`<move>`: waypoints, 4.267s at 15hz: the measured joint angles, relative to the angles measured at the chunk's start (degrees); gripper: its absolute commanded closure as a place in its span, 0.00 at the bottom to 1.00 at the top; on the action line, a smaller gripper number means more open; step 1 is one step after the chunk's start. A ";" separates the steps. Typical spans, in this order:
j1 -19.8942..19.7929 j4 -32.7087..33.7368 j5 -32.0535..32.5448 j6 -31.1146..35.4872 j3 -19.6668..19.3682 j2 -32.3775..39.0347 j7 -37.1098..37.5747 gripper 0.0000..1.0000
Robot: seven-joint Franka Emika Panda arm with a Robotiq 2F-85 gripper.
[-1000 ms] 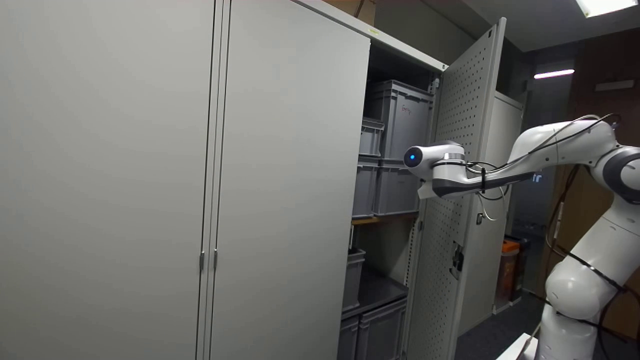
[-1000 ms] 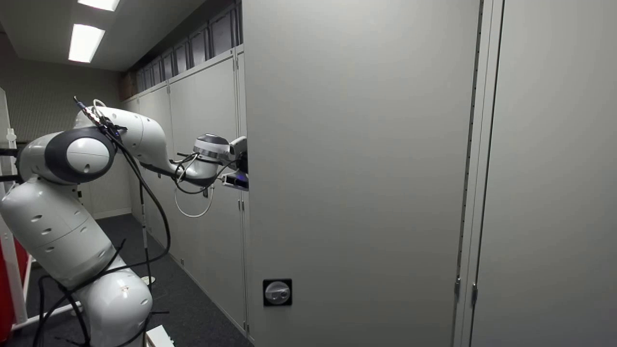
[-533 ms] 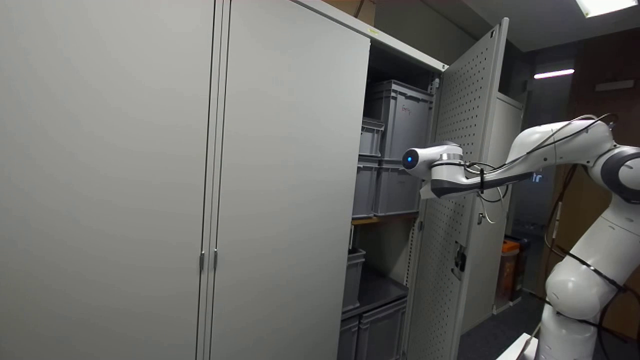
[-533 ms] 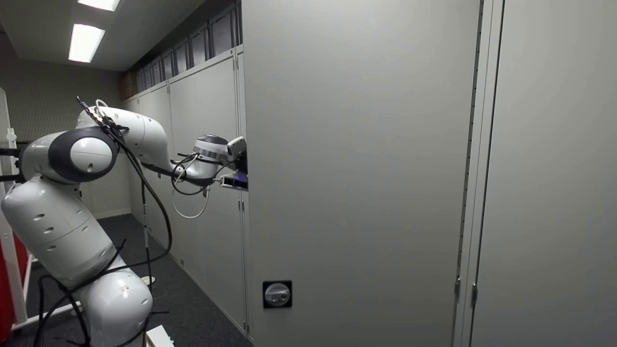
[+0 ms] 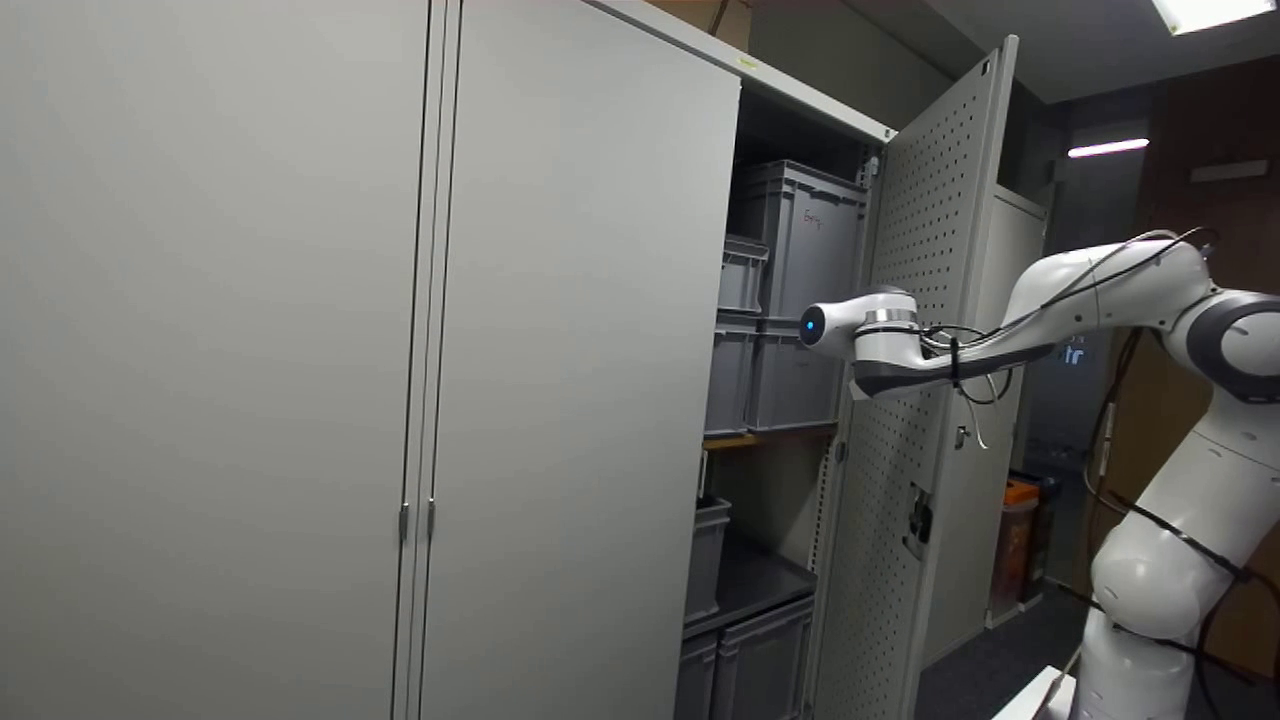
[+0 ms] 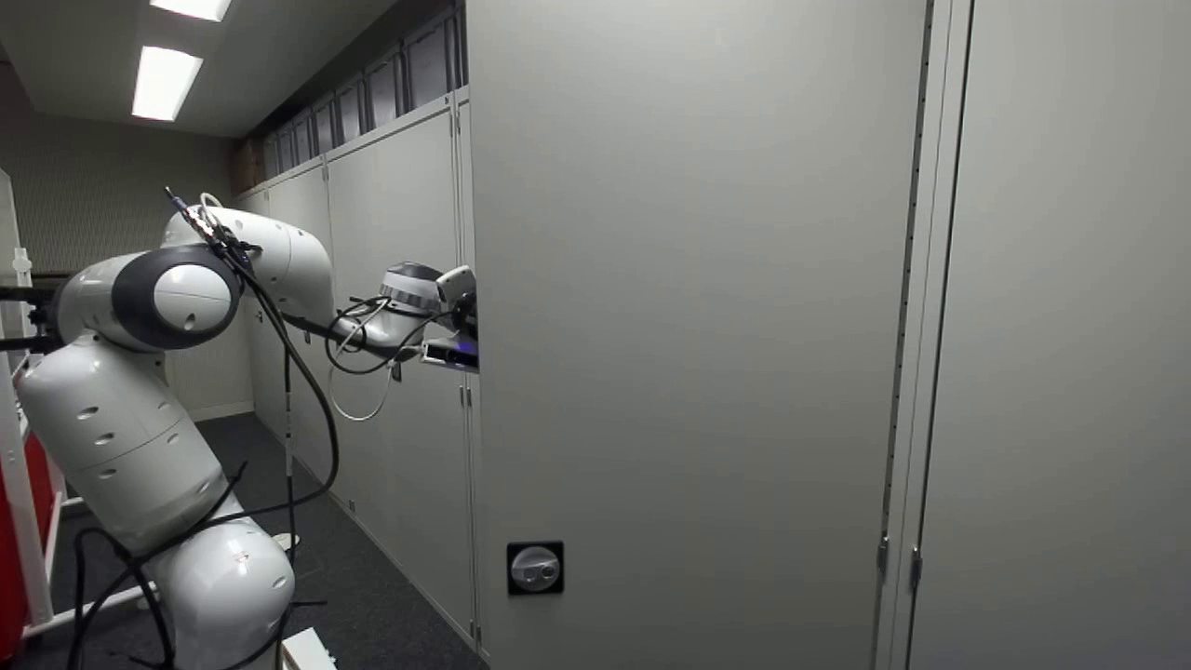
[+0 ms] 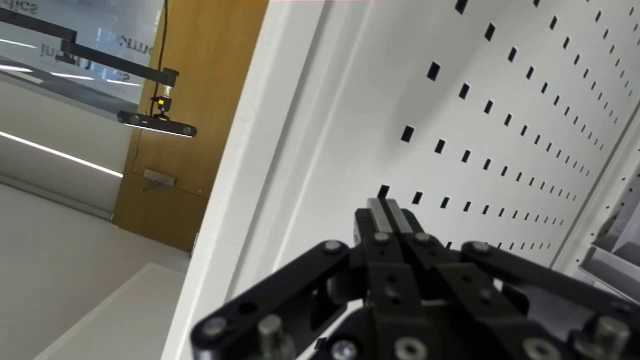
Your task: Open the locker on the right
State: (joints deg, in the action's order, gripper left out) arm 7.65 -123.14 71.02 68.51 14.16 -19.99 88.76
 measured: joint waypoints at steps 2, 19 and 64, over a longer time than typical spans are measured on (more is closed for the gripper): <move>0.00 0.36 0.00 -1.62 -0.06 0.35 0.12 1.00; -0.01 0.92 -0.08 -3.38 -2.34 0.74 0.24 1.00; -0.93 -10.41 -1.48 7.30 -17.09 -16.12 0.34 1.00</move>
State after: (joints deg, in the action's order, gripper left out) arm 6.73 -133.54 69.54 75.81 -2.92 -36.10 89.10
